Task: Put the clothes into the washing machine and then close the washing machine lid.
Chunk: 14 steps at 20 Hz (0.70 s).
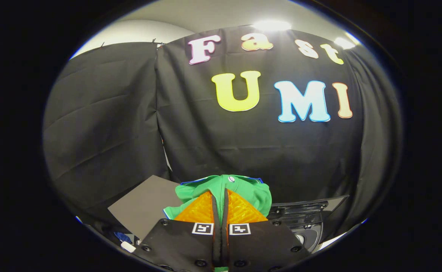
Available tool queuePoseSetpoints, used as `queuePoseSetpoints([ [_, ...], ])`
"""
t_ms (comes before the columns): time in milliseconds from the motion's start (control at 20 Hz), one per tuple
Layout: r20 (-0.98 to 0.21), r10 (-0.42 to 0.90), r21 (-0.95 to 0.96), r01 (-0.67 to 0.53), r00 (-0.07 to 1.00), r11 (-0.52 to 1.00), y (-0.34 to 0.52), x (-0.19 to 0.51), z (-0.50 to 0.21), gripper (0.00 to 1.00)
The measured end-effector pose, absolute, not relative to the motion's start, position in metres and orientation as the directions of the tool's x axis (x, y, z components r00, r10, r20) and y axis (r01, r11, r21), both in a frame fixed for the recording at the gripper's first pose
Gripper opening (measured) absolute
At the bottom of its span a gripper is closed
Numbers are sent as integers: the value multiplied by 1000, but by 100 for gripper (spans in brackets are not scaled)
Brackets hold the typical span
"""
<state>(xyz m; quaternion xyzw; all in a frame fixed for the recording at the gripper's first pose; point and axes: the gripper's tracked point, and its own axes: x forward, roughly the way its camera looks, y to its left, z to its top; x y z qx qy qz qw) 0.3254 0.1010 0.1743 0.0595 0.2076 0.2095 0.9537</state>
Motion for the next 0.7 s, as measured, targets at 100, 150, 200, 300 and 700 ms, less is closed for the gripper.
queuePoseSetpoints([
  [100,-370,409,202,-357,834,912,81,327,175,1],
  [150,-369,400,199,-349,839,916,71,329,175,1],
  [200,-368,390,198,-338,844,920,61,329,175,1],
  [300,-370,377,209,-319,849,924,42,328,173,1],
  [700,-368,332,211,-270,869,940,-13,324,174,1],
])
